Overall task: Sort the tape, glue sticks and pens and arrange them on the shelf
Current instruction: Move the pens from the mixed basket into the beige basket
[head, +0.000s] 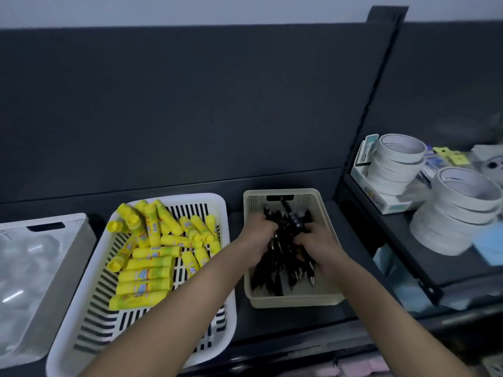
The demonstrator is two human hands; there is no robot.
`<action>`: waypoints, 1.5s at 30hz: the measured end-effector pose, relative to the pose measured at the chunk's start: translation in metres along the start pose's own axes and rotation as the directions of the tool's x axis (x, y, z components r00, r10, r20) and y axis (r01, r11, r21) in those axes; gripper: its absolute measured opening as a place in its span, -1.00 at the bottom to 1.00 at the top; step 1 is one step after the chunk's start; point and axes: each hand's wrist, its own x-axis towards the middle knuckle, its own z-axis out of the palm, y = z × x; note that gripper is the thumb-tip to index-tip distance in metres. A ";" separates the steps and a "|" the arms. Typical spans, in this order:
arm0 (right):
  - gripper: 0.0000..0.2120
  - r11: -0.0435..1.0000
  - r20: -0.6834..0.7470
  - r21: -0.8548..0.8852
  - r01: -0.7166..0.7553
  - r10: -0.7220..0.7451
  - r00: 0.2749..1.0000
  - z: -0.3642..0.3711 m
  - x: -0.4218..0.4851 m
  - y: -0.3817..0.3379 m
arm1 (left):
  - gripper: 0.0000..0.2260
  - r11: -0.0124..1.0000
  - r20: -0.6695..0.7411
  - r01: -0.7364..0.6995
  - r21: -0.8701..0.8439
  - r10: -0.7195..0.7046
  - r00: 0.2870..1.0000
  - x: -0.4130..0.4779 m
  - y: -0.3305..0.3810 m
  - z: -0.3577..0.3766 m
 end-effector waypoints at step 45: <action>-0.59 0.106 0.679 -0.699 0.707 -0.212 0.703 0.194 -0.024 -0.007 | -0.58 0.256 0.316 -0.422 0.869 0.368 0.874 -0.069 -0.086 -0.238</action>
